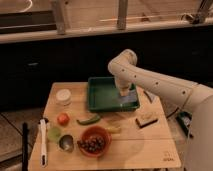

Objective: Wipe tray with sponge

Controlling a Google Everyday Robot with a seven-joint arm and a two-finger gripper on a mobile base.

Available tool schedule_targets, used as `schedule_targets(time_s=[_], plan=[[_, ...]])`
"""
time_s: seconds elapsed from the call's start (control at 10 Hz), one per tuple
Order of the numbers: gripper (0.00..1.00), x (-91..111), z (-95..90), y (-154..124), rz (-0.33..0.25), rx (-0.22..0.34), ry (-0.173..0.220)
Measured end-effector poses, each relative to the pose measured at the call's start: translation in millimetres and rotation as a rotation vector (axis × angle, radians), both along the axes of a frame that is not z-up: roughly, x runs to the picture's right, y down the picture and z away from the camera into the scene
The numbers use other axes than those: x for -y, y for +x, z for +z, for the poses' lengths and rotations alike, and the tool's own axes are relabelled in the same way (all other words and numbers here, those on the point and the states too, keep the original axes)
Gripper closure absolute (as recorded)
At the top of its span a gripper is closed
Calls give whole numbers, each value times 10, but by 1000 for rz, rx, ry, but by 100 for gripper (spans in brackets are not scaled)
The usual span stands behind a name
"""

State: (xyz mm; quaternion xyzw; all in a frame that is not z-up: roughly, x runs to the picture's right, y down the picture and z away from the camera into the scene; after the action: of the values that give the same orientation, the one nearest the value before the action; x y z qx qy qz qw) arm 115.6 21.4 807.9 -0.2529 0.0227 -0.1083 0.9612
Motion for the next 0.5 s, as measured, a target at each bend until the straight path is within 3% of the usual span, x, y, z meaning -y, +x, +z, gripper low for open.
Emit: schedule_targets(time_s=[0.5], plan=[[99,110,194,18,4,24,-4]])
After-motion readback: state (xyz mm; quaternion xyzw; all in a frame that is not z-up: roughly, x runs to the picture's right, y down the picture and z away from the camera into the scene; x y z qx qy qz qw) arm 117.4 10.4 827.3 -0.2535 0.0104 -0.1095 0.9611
